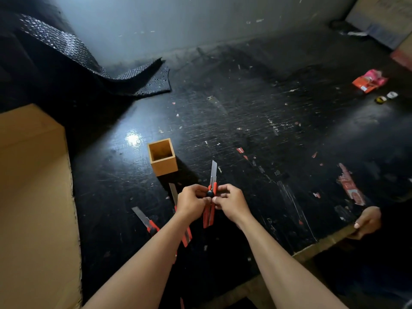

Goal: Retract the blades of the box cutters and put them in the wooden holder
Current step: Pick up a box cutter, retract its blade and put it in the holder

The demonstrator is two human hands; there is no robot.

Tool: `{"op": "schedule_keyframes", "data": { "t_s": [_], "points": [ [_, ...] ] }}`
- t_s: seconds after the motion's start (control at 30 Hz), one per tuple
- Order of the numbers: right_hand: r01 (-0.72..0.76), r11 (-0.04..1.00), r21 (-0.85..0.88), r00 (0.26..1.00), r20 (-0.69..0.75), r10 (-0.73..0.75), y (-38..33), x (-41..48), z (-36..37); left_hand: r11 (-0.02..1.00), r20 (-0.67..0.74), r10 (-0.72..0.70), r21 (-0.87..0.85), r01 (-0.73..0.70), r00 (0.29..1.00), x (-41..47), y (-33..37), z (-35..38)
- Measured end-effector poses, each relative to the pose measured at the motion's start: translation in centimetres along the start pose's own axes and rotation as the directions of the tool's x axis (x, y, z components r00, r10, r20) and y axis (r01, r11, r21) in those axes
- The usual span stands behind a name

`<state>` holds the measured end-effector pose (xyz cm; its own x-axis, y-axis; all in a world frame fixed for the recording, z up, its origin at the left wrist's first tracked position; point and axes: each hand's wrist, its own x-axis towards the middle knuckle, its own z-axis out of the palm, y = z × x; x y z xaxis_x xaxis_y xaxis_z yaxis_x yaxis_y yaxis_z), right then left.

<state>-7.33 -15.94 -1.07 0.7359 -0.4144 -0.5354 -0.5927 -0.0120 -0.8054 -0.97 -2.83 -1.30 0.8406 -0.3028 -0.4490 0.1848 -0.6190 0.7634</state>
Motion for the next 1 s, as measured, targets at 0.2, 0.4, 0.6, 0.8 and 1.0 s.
{"op": "schedule_keyframes", "data": {
  "t_s": [0.2, 0.4, 0.6, 0.8, 1.0],
  "points": [
    [0.127, 0.988, 0.086, 0.99, 0.049, -0.132, -4.4, -0.3, -0.1, 0.973, -0.073, 0.084, -0.208, -0.098, 0.994, -0.7, 2.3, -3.9],
    [0.21, 0.961, 0.18, 0.959, 0.151, -0.238, -10.5, -1.8, 0.5, 0.895, -0.066, 0.143, -0.417, -0.157, 0.988, -2.7, 5.3, -9.7],
    [0.315, 0.908, 0.277, 0.872, 0.292, -0.392, -17.9, -4.0, 0.9, 0.787, -0.122, 0.2, -0.571, -0.234, 0.972, -5.5, 8.7, -15.3],
    [0.466, 0.834, 0.295, 0.765, 0.339, -0.548, -24.0, -6.2, 0.5, 0.731, -0.294, 0.273, -0.556, -0.396, 0.916, -8.8, 13.1, -19.2],
    [0.689, 0.692, 0.213, 0.627, 0.304, -0.718, -28.2, -8.2, 0.4, 0.717, -0.45, 0.319, -0.461, -0.523, 0.834, -11.4, 15.6, -21.6]
  ]
}}
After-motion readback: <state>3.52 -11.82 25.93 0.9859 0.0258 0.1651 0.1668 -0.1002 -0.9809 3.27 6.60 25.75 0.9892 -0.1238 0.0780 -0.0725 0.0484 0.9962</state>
